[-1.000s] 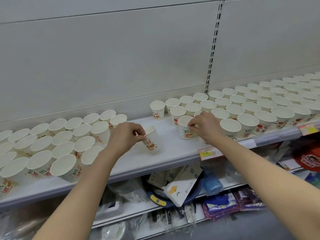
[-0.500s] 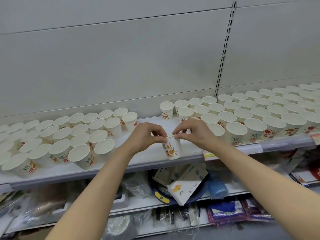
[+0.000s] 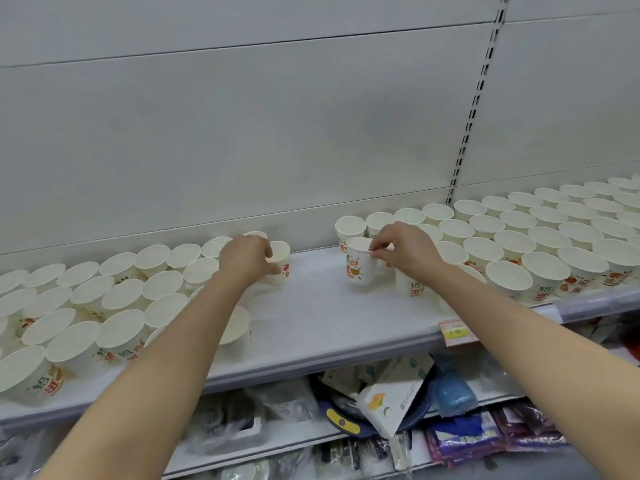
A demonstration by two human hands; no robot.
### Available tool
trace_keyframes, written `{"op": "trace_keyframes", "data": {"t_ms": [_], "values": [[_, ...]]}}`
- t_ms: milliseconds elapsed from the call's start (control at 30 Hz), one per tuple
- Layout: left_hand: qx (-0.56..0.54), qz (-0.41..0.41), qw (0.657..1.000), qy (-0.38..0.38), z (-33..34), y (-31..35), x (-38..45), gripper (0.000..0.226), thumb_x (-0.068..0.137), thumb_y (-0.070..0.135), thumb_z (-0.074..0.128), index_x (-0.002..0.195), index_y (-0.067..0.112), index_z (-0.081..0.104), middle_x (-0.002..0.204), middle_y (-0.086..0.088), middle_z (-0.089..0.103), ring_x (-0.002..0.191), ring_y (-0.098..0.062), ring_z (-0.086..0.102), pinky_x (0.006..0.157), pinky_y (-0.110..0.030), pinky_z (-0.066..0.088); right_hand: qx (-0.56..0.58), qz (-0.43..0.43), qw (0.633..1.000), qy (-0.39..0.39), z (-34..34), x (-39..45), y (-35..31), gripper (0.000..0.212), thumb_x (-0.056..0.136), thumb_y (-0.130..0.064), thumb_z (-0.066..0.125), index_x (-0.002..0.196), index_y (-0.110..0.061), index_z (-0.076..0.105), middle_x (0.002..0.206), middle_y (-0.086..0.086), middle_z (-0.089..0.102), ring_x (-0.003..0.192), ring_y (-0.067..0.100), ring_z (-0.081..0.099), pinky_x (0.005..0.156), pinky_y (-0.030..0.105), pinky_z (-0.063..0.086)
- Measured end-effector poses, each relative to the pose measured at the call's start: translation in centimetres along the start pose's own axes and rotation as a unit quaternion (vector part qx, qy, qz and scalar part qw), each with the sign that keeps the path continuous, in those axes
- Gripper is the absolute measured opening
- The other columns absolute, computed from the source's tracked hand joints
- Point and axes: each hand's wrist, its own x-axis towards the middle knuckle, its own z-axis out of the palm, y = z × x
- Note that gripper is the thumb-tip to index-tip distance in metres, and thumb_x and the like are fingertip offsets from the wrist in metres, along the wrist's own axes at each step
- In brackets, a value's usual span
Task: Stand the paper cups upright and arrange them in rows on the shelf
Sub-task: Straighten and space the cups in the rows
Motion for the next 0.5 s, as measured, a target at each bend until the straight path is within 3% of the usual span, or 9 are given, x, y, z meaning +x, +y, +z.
{"op": "trace_keyframes", "data": {"t_ms": [133, 267, 400, 500], "values": [[0.027, 0.038, 0.999, -0.016, 0.7, -0.4, 1.7, 0.011, 0.078, 0.028, 0.071, 0.089, 0.029, 0.072, 0.092, 0.003, 0.068, 0.093, -0.022, 0.062, 0.064, -0.026, 0.039, -0.088, -0.031, 0.996, 0.004, 1.2, 1.8, 0.3, 0.005, 0.078, -0.014, 0.071, 0.080, -0.018, 0.074, 0.082, -0.001, 0.068, 0.084, 0.022, 0.058, 0.066, 0.038, 0.047], [0.020, 0.107, 0.994, 0.001, 1.3, 0.1, 2.4, 0.007, 0.081, 0.026, 0.068, 0.085, 0.027, 0.073, 0.087, 0.004, 0.066, 0.086, -0.021, 0.061, 0.062, -0.027, 0.041, -0.176, -0.102, 0.979, 0.012, 2.4, 2.4, 1.8, 0.013, 0.067, -0.004, 0.071, 0.062, -0.014, 0.065, 0.062, 0.002, 0.060, 0.065, 0.027, 0.054, 0.050, 0.036, 0.046], [-0.006, 0.129, 0.992, 0.014, 1.6, 1.4, 3.3, 0.006, 0.083, 0.025, 0.069, 0.086, 0.026, 0.074, 0.091, 0.005, 0.068, 0.088, -0.020, 0.061, 0.063, -0.029, 0.041, -0.213, -0.109, 0.971, -0.011, 3.0, 2.6, 2.2, 0.020, 0.063, -0.002, 0.073, 0.057, -0.016, 0.060, 0.060, 0.000, 0.059, 0.061, 0.026, 0.053, 0.050, 0.034, 0.045], [-0.016, 0.135, 0.991, 0.015, 1.6, 2.5, 4.3, 0.006, 0.081, 0.025, 0.069, 0.084, 0.028, 0.073, 0.092, 0.004, 0.069, 0.089, -0.021, 0.062, 0.063, -0.027, 0.037, -0.187, -0.114, 0.976, -0.009, 3.2, 2.6, 2.0, 0.018, 0.059, -0.015, 0.083, 0.068, -0.019, 0.068, 0.065, -0.001, 0.064, 0.065, 0.026, 0.058, 0.056, 0.037, 0.049]]}}
